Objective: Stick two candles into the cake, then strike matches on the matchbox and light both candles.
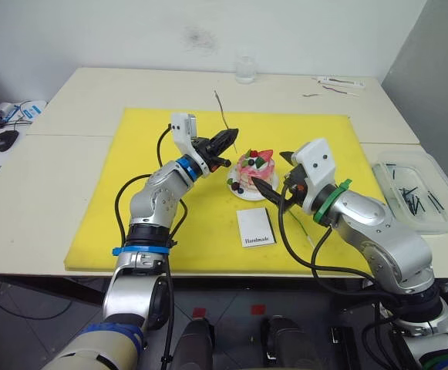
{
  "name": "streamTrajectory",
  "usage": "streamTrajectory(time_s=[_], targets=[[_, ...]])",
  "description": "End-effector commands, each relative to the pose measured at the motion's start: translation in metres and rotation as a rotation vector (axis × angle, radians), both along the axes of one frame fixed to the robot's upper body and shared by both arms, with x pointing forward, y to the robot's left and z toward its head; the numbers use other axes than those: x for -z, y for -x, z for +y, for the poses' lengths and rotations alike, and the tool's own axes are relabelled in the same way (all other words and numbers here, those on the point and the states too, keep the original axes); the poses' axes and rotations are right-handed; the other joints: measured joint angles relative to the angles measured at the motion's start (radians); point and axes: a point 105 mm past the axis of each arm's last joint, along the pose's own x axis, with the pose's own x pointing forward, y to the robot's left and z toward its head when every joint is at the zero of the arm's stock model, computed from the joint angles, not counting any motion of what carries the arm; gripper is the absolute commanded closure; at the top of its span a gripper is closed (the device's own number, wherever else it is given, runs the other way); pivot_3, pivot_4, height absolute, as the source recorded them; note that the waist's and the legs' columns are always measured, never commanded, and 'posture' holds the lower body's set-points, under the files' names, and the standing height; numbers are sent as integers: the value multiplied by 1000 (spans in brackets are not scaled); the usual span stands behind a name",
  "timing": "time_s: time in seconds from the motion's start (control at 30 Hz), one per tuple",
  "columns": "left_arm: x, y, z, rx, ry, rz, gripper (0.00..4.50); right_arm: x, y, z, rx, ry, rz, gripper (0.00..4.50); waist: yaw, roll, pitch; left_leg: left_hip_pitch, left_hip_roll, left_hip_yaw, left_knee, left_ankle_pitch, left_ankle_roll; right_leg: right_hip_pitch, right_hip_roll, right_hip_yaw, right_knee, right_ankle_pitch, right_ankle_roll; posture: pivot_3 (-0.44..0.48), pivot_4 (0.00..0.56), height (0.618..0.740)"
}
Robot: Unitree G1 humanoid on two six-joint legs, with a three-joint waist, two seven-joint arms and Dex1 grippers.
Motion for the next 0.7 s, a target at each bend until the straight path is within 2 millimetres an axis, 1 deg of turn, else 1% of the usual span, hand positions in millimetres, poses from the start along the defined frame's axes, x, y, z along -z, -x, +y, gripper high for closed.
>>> streamTrajectory(time_s=[0.03, 0.17, 0.33, 0.47, 0.7], targets=[[-11, -2, -5, 11, -1, -53, 4500, -17, 2, -5, 23, -18, -68, 27, 0, 0, 0, 0, 0, 0, 0, 0, 0, 0, 0, 0, 0, 0, 0, 0, 150, 740], [-6, -6, -5, 8, 2, -45, 4500, -18, 2, -8, 34, -18, -71, 27, 0, 0, 0, 0, 0, 0, 0, 0, 0, 0, 0, 0, 0, 0, 0, 0, 150, 740], [-8, -10, -8, 8, 17, -47, 4500, -18, 3, -9, 42, -21, -69, 27, 0, 0, 0, 0, 0, 0, 0, 0, 0, 0, 0, 0, 0, 0, 0, 0, 150, 740], [-7, -10, -13, 21, -3, -56, 4500, -18, 3, -10, 45, -23, -69, 27, -1, 0, 0, 0, 0, 0, 0, 0, 0, 0, 0, 0, 0, 0, 0, 0, 150, 740], [-4, -7, -15, 37, -6, -50, 4500, -18, 4, -10, 50, -27, -68, 27, -1, 0, 0, 0, 0, 0, 0, 0, 0, 0, 0, 0, 1, 0, 0, 0, 150, 740]])
